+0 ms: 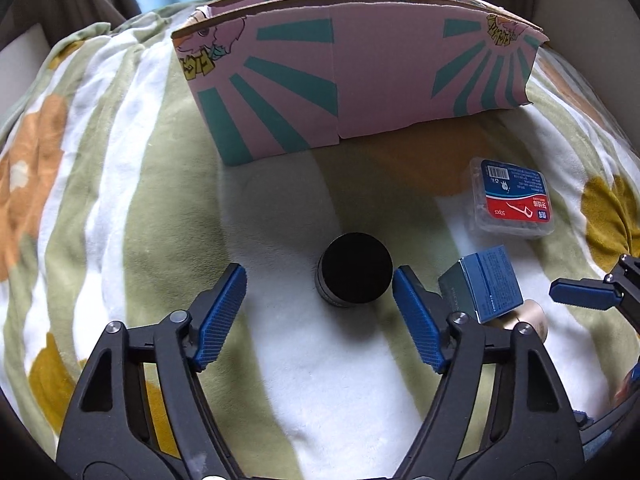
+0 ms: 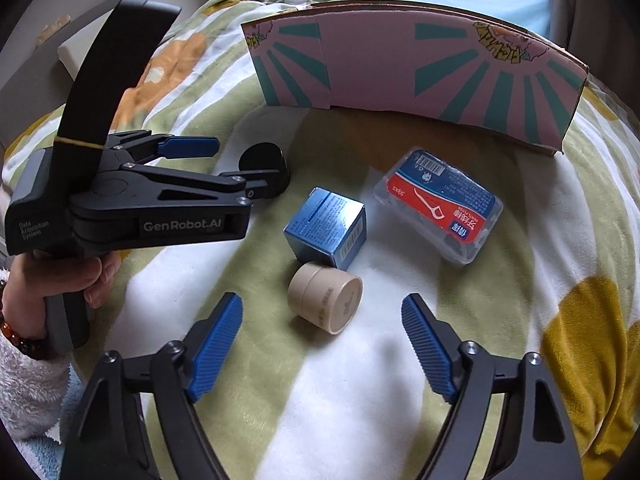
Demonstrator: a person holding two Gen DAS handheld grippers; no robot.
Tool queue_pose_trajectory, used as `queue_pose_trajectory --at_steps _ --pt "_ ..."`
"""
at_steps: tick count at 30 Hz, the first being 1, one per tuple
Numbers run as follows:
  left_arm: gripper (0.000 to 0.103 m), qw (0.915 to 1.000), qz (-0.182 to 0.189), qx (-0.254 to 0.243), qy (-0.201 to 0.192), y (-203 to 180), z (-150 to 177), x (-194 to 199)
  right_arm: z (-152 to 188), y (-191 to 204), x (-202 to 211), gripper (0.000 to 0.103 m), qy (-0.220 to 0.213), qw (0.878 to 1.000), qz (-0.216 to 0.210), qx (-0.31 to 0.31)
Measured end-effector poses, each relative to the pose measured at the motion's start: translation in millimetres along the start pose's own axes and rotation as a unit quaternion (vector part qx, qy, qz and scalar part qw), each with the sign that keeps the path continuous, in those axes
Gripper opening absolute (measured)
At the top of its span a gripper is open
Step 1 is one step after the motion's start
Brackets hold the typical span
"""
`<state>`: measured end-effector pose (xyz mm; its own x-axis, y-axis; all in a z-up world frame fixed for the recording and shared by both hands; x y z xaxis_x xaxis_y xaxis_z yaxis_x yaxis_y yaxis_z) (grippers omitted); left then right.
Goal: Organize objects
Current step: 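Grasp the black cap with the left gripper while the right grasps the beige tape roll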
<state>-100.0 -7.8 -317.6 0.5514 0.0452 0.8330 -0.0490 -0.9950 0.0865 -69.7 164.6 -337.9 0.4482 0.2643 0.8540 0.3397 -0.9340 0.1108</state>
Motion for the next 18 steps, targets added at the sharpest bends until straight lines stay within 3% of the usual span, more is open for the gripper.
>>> queue_pose_trajectory --at_steps 13,18 --pt "0.061 0.9999 0.011 0.005 0.013 -1.7 -1.0 -13.6 -2.4 -1.3 -4.0 0.066 0.005 1.0 0.008 -0.003" --pt "0.05 0.9997 0.02 0.002 0.013 -5.0 -2.3 -16.6 -0.5 -4.1 -5.5 0.06 0.009 1.0 0.012 -0.007"
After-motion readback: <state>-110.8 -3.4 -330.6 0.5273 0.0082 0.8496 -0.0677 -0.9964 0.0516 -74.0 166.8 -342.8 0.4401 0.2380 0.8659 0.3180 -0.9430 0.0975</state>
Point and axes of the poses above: each gripper's, at about its wrist camera, not at the fingertips, and x roughly against the way its jaws point, y to its left, z to its underside, the point moved 4 cm from there along -x, roughly the way its jaws point
